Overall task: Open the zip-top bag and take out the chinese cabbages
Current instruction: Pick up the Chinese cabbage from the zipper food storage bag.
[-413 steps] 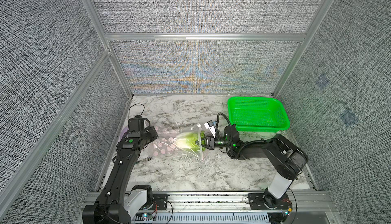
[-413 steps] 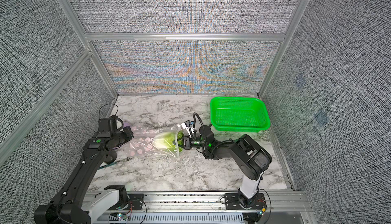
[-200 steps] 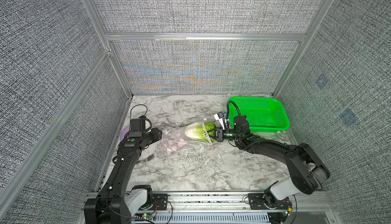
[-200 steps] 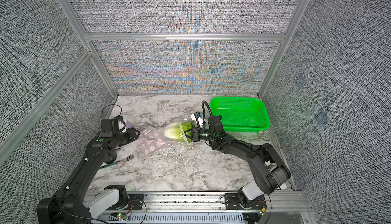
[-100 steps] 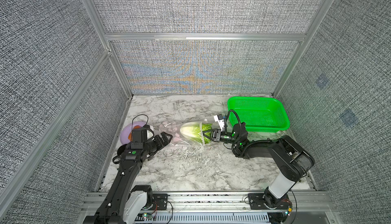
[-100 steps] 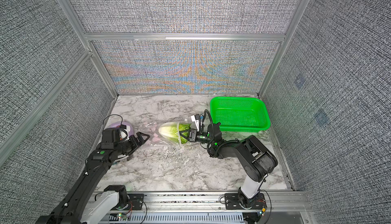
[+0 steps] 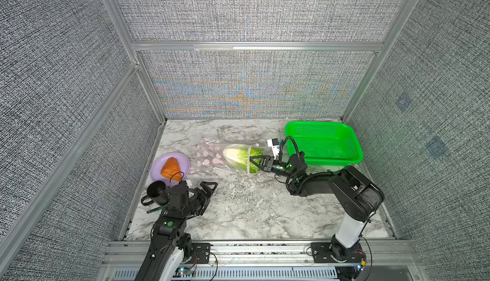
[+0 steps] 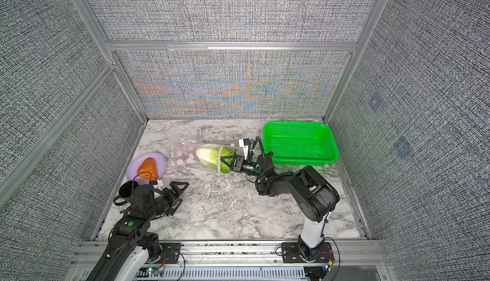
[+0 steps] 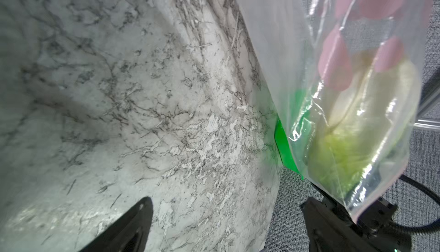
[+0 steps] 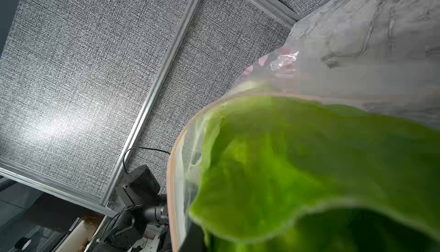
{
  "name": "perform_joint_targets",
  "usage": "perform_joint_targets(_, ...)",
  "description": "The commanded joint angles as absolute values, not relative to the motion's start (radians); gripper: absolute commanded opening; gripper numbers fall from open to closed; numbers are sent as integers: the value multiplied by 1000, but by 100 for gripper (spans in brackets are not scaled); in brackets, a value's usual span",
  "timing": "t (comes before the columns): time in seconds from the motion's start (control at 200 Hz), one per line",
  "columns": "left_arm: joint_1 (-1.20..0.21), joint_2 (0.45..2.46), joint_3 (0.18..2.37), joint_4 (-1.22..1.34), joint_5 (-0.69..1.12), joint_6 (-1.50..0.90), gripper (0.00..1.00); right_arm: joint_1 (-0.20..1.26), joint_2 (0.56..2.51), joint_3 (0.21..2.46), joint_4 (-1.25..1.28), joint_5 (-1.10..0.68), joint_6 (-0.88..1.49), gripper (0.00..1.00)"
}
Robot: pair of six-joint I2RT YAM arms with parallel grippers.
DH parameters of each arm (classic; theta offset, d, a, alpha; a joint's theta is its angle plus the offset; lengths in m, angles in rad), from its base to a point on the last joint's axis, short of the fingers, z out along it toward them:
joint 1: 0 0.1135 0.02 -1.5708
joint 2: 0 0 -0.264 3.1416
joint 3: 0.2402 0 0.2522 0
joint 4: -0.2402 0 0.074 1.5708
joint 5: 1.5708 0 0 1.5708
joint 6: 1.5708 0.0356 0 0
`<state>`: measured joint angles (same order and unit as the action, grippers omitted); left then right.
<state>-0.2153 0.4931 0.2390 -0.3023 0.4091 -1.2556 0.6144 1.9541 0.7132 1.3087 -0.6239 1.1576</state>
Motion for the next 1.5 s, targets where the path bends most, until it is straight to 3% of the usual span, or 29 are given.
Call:
perform_joint_targets(0.0, -239, 542, 249, -170, 334, -1312, 100, 628, 1952, 721, 1400, -596, 1193, 0)
perform_joint_targets(0.225, -314, 772, 349, 6, 259, -1284, 100, 638, 1938, 697, 1410, -598, 1199, 0)
perform_joint_targets(0.525, -381, 891, 374, 122, 51, -1322, 100, 639, 1971, 674, 1518, -617, 1283, 0)
perform_joint_targets(0.786, -420, 983, 313, 304, -45, -1374, 61, 643, 1967, 668, 1552, -620, 1341, 0)
perform_joint_targets(1.031, -445, 1072, 340, 405, -76, -1323, 0, 677, 1970, 696, 1510, -612, 1395, 0)
perform_joint_targets(1.496, -445, 934, 387, 46, -207, -992, 0, 643, 1941, 692, 1486, -582, 1654, 0)
